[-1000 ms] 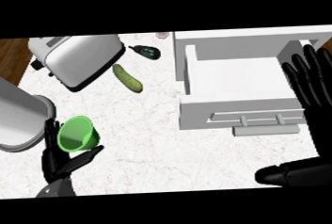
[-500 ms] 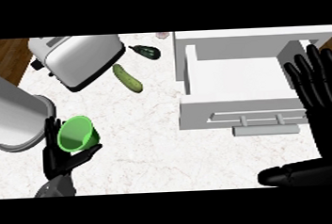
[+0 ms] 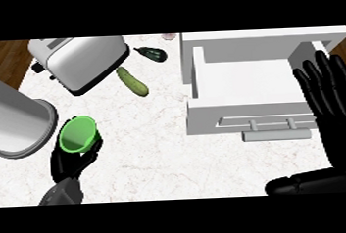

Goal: Pick up the cup, place it into the drawer and close the drawer

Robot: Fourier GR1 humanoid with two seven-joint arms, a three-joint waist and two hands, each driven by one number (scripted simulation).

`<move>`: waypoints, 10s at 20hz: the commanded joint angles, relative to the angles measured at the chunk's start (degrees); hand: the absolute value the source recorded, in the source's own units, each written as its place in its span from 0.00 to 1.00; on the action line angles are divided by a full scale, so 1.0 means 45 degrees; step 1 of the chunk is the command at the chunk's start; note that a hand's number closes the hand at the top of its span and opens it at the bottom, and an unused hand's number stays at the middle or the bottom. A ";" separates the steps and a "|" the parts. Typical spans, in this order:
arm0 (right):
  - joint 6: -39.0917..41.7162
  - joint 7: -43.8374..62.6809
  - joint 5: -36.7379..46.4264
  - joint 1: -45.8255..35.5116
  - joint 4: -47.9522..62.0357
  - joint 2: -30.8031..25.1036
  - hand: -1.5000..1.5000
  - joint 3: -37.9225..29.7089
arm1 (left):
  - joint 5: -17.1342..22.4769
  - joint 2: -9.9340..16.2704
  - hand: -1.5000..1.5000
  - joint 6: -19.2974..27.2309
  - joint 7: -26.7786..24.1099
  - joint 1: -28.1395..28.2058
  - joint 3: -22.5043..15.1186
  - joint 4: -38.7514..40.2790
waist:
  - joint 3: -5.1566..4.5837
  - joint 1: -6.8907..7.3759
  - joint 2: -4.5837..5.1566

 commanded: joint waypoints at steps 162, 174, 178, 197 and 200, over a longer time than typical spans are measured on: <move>0.0286 -0.4930 1.1644 -0.2614 0.9745 -0.2312 0.00 0.3406 | 0.6456 0.5462 0.00 0.3424 0.7525 0.2320 -0.5877 -1.3465 | 0.0014 0.0281 0.0007; -0.1511 -0.7550 1.2219 -0.6942 1.7907 -0.1495 0.00 0.1567 | 0.6043 0.5021 0.00 0.2037 0.7868 0.3390 -0.4933 -1.3998 | 0.0026 0.0420 0.0050; -0.1262 -0.8087 1.1916 -0.8387 1.9942 -0.1451 0.00 0.0898 | 0.6376 0.5260 0.00 0.0670 0.7776 0.3243 -0.4191 -1.2765 | 0.0023 0.0456 0.0106; -0.0716 -1.0041 1.1760 -1.1347 2.4440 -0.3916 0.00 -0.0474 | 0.5423 0.4335 0.00 0.0955 0.7681 0.2911 -0.4723 -1.3073 | 0.0064 0.1284 0.0437; -0.0624 -0.9788 1.1784 -1.1881 2.4542 -0.3606 0.00 -0.0432 | 0.5447 0.4506 0.00 0.0863 0.7733 0.2381 -0.4392 -1.2382 | 0.0048 0.1170 0.0449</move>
